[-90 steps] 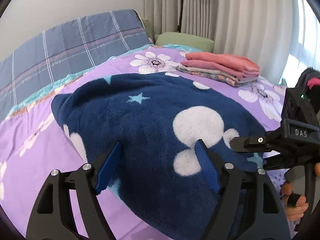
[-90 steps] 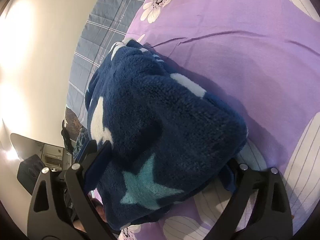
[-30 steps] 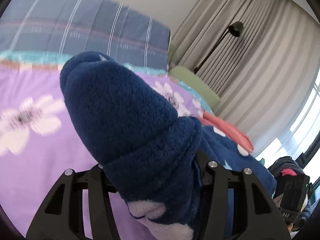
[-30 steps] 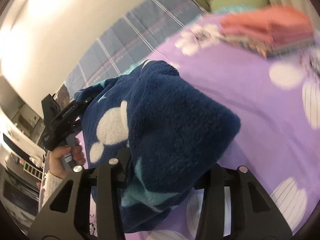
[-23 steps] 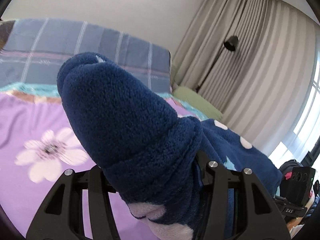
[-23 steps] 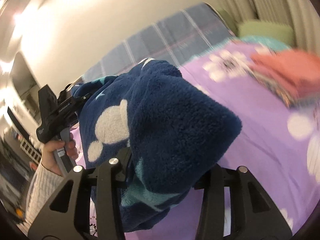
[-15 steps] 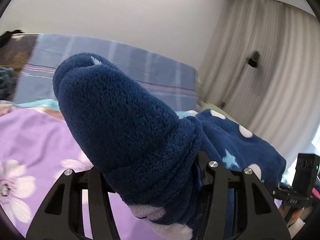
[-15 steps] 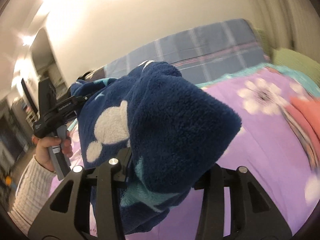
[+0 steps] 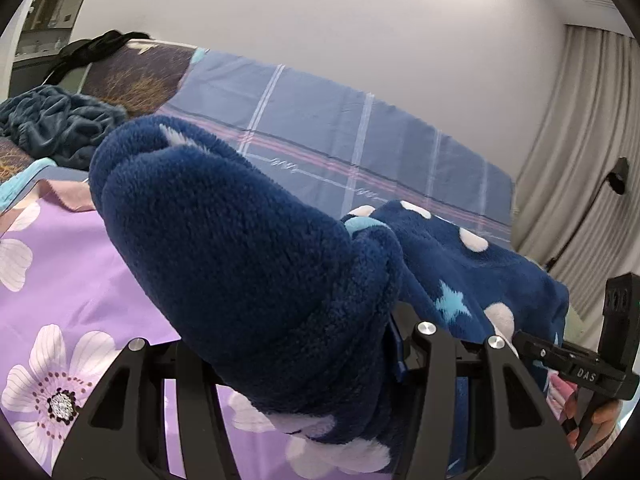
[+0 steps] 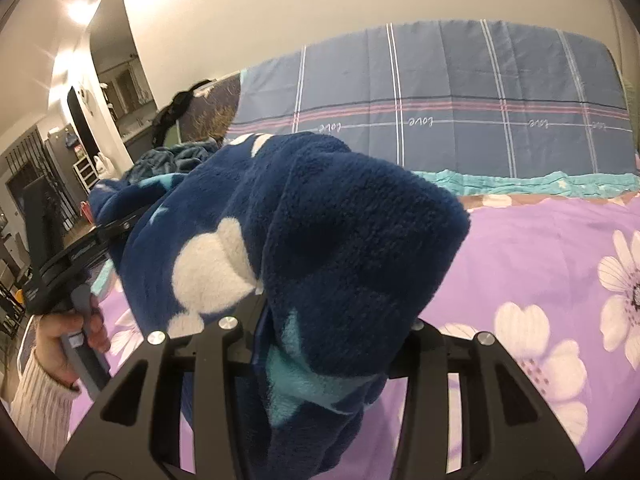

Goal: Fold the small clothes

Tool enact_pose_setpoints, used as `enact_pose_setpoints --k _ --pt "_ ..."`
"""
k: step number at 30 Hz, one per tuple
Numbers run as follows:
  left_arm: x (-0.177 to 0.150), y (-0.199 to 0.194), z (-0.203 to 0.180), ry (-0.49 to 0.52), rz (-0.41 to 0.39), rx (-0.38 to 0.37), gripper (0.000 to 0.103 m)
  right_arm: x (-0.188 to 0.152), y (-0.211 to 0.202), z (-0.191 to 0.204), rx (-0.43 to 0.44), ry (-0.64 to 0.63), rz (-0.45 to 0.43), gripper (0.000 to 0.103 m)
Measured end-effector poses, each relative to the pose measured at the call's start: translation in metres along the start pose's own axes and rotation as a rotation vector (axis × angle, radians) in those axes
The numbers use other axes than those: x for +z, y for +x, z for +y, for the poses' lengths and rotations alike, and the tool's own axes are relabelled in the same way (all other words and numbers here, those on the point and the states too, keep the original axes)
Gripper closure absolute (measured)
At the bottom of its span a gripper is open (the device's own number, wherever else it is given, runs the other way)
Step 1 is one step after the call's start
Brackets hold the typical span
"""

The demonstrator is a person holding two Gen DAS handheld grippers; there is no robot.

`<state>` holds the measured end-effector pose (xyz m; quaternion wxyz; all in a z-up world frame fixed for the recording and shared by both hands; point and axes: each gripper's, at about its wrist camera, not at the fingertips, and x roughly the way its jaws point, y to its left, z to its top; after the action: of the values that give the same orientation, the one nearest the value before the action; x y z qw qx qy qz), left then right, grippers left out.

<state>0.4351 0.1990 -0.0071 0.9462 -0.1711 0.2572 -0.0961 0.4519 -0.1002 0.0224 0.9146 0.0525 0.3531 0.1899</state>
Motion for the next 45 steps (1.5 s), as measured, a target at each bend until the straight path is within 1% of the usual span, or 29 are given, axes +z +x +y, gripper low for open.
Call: enact_pose_setpoints --k 3,6,7,8,9,10,11,12,13,14,16,17,19,20,21,23,24,25,26,27,28,29,31,32,34,37,40,42,45 --pt "-0.005 0.016 0.008 0.0 0.028 0.043 0.049 0.002 0.027 0.009 -0.044 -0.023 0.018 0.063" --pt "-0.016 0.022 0.026 -0.021 0.037 0.077 0.048 0.002 0.053 0.017 -0.083 -0.055 0.03 0.063" --pt "-0.02 0.026 0.032 -0.036 0.042 0.091 0.046 0.0 0.062 0.02 -0.091 -0.066 0.03 0.063" --pt "-0.024 0.032 0.037 -0.045 0.051 0.104 0.039 -0.002 0.068 0.021 -0.094 -0.072 0.028 0.062" --pt "-0.031 0.041 0.045 -0.063 0.093 0.127 0.033 -0.007 0.078 0.02 -0.122 -0.08 0.03 0.058" --pt "-0.04 0.051 0.054 -0.08 0.157 0.15 0.033 -0.016 0.09 0.018 -0.187 -0.083 0.04 0.041" --pt "-0.047 0.056 0.059 -0.09 0.193 0.171 0.033 -0.027 0.103 0.014 -0.275 -0.087 0.057 0.031" --pt "-0.057 0.059 0.067 -0.094 0.226 0.204 0.032 -0.035 0.111 0.01 -0.323 -0.09 0.078 0.019" --pt "-0.065 0.059 0.072 -0.092 0.236 0.218 0.031 -0.045 0.117 0.006 -0.345 -0.085 0.114 0.019" --pt "-0.071 0.056 0.075 -0.093 0.229 0.213 0.025 -0.055 0.118 -0.002 -0.344 -0.041 0.137 0.019" --pt "-0.073 0.047 0.076 -0.095 0.196 0.219 0.02 -0.062 0.111 -0.016 -0.281 0.055 0.14 0.019" --pt "-0.074 0.04 0.076 -0.1 0.19 0.211 0.017 -0.064 0.104 -0.022 -0.245 0.109 0.141 0.019" --pt "-0.076 0.022 0.066 -0.094 0.175 0.175 0.014 -0.069 0.084 -0.027 -0.23 0.155 0.121 0.019" --pt "-0.078 0.011 0.059 -0.071 0.155 0.175 0.011 -0.072 0.07 -0.025 -0.227 0.151 0.099 0.019" --pt "-0.078 -0.003 0.048 -0.022 0.126 0.189 0.008 -0.079 0.051 -0.019 -0.229 0.13 0.065 0.019" --pt "-0.081 -0.028 0.027 0.067 0.084 0.208 0.007 -0.091 0.021 -0.01 -0.234 0.089 0.036 0.017" --pt "-0.085 -0.043 0.013 0.111 0.071 0.214 0.006 -0.103 -0.003 -0.005 -0.227 0.064 0.024 0.016" --pt "-0.089 -0.057 -0.002 0.144 0.066 0.213 0.006 -0.106 -0.016 -0.001 -0.227 0.053 0.018 0.015" --pt "-0.095 -0.076 -0.019 0.176 0.056 0.196 0.002 -0.119 -0.041 0.005 -0.229 0.03 0.003 0.013" --pt "-0.099 -0.089 -0.031 0.195 0.045 0.188 0.001 -0.128 -0.057 0.011 -0.231 0.009 -0.008 0.012" --pt "-0.106 -0.106 -0.047 0.221 0.036 0.191 0.001 -0.137 -0.075 0.016 -0.242 -0.022 -0.018 0.011" --pt "-0.113 -0.12 -0.061 0.247 0.027 0.186 0.001 -0.149 -0.098 0.023 -0.277 -0.064 -0.032 0.01" --pt "-0.126 -0.146 -0.084 0.296 0.02 0.166 0.001 -0.164 -0.126 0.03 -0.324 -0.101 -0.049 0.008" --pt "-0.134 -0.158 -0.096 0.315 0.017 0.158 0.001 -0.174 -0.146 0.034 -0.347 -0.109 -0.061 0.008" --pt "-0.152 -0.184 -0.122 0.348 0.02 0.128 0.001 -0.191 -0.179 0.036 -0.351 -0.086 -0.091 0.005" --pt "-0.173 -0.208 -0.147 0.344 0.043 0.088 0.001 -0.21 -0.213 0.039 -0.352 -0.035 -0.101 0.004" --pt "-0.188 -0.236 -0.165 0.315 0.042 0.039 0.001 -0.223 -0.234 0.041 -0.347 -0.003 -0.104 0.004" --pt "-0.195 -0.249 -0.171 0.308 0.037 0.033 0.001 -0.231 -0.249 0.042 -0.347 0.014 -0.11 0.004" --pt "-0.201 -0.263 -0.179 0.317 0.028 0.056 0.001 -0.237 -0.264 0.044 -0.361 0.024 -0.133 0.004"
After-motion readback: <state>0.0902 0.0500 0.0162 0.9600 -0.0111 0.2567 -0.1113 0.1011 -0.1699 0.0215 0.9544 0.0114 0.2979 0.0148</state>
